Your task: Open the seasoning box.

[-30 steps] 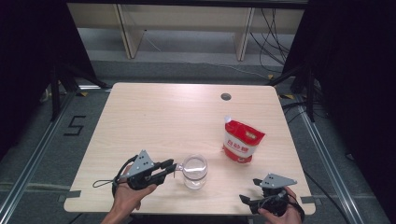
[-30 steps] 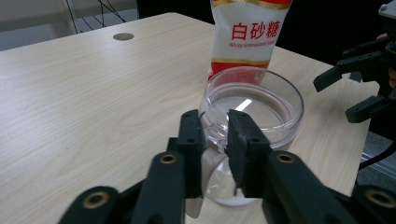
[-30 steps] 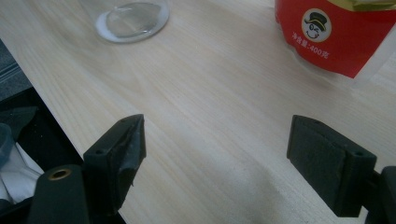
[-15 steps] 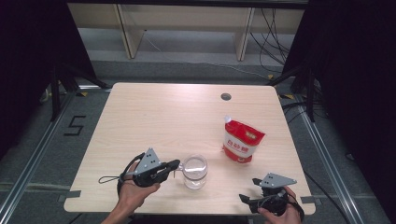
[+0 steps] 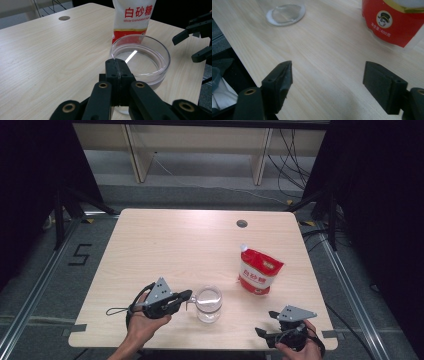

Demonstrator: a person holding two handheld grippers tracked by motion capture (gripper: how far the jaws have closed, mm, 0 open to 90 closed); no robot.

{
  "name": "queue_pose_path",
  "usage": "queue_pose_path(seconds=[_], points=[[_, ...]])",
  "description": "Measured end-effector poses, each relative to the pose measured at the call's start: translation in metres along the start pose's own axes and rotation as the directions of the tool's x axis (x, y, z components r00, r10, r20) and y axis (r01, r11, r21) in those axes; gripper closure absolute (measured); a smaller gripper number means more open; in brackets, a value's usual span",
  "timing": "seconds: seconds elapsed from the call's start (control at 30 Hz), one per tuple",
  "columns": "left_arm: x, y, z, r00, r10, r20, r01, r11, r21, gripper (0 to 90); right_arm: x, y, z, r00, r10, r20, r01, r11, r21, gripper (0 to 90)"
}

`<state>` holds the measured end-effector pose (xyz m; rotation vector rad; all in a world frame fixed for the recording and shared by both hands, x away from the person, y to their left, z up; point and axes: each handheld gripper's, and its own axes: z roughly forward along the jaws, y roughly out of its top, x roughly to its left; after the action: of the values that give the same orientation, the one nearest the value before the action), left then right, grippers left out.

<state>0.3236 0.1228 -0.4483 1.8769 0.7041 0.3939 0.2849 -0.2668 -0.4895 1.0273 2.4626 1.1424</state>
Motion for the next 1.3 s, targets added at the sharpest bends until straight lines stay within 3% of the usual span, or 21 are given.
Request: queue_pose_path(seconds=[0.03,0.13,0.2,0.23,0.33,0.4,0.43,0.47,0.5,0.57,0.67,0.8,0.97,1.0,1.03,1.1,1.23,1.27,1.3], points=[[0.0,0.0,0.0,1.0,-0.001,0.0,0.001,1.0,0.0,89.1,0.001,0.0,-0.001,0.9998,-0.003,0.021,0.004,1.0,-0.016,27.3],[0.0,0.0,0.0,1.0,0.003,-0.002,-0.003,1.0,0.0,89.1,0.003,0.003,-0.001,0.9995,-0.029,0.015,0.03,0.998,-0.049,22.4],[0.0,0.0,0.0,1.0,0.004,-0.003,-0.004,1.0,-0.001,89.1,0.006,0.005,-0.001,0.9998,-0.015,0.016,0.016,0.998,-0.061,22.0],[0.0,0.0,0.0,1.0,0.004,-0.002,-0.004,1.0,-0.001,89.1,0.007,0.006,0.0,0.999,-0.041,0.017,0.042,0.996,-0.085,22.6],[0.0,-0.001,0.0,1.0,0.001,-0.003,-0.001,1.0,-0.003,89.1,0.01,0.009,0.0,0.9975,-0.068,0.017,0.069,0.993,-0.093,28.8],[0.0,0.0,0.0,1.0,0.004,-0.002,-0.004,1.0,-0.003,89.0,0.013,0.011,0.001,0.9988,-0.049,0.004,0.049,0.994,-0.1,34.8],[0.0,0.0,0.0,1.0,0.005,-0.002,-0.005,1.0,-0.003,89.0,0.012,0.013,0.002,0.9976,-0.07,0.001,0.069,0.992,-0.11,37.2],[0.0,-0.001,0.0,1.0,0.005,-0.003,-0.005,1.0,-0.006,89.0,0.015,0.014,0.003,0.9989,-0.046,-0.007,0.045,0.993,-0.113,39.5],[0.0,-0.001,0.0,1.0,0.006,-0.003,-0.006,1.0,-0.003,89.0,0.013,0.015,0.003,0.9973,-0.073,-0.004,0.072,0.989,-0.126,41.7],[-0.001,-0.001,0.0,0.9999,0.008,-0.006,-0.008,1.0,-0.003,89.0,0.017,0.018,0.005,0.9979,-0.063,-0.011,0.061,0.987,-0.147,46.2],[-0.001,-0.001,0.0,0.9999,0.011,-0.01,-0.011,0.9999,-0.003,89.0,0.019,0.023,0.006,0.9958,-0.086,-0.031,0.08,0.984,-0.16,49.4],[-0.001,-0.001,0.0,0.9998,0.02,-0.01,-0.02,0.9998,-0.004,89.0,0.021,0.027,0.007,0.9941,-0.107,-0.019,0.101,0.975,-0.196,58.2],[-0.001,-0.001,0.0,0.9996,0.025,-0.01,-0.025,0.9997,-0.005,89.0,0.027,0.034,0.011,0.9923,-0.122,-0.024,0.115,0.973,-0.201,64.3],[-0.001,-0.001,0.0,0.9998,0.015,-0.012,-0.015,0.9999,-0.006,89.0,0.027,0.036,0.013,0.9872,-0.159,-0.013,0.152,0.963,-0.223,64.9],[-0.001,-0.002,0.0,0.9998,0.019,-0.012,-0.019,0.9998,-0.005,89.0,0.029,0.037,0.012,0.9899,-0.139,-0.026,0.131,0.969,-0.208,65.1],[0.0,-0.001,0.0,0.9994,0.034,-0.009,-0.034,0.9994,-0.005,89.0,0.029,0.04,0.014,0.986,-0.167,-0.008,0.161,0.961,-0.225,66.8],[-0.001,-0.002,0.0,0.9997,0.019,-0.013,-0.019,0.9998,-0.006,89.0,0.031,0.044,0.017,0.9841,-0.177,-0.008,0.171,0.959,-0.225,69.2],[-0.001,-0.002,0.0,0.9998,0.018,-0.012,-0.018,0.9998,-0.006,89.0,0.032,0.045,0.018,0.9868,-0.162,-0.008,0.156,0.961,-0.227,69.8],[-0.001,-0.002,0.0,0.9997,0.018,-0.013,-0.018,0.9998,-0.006,89.0,0.031,0.046,0.019,0.9829,-0.184,-0.003,0.178,0.957,-0.23,70.6]])
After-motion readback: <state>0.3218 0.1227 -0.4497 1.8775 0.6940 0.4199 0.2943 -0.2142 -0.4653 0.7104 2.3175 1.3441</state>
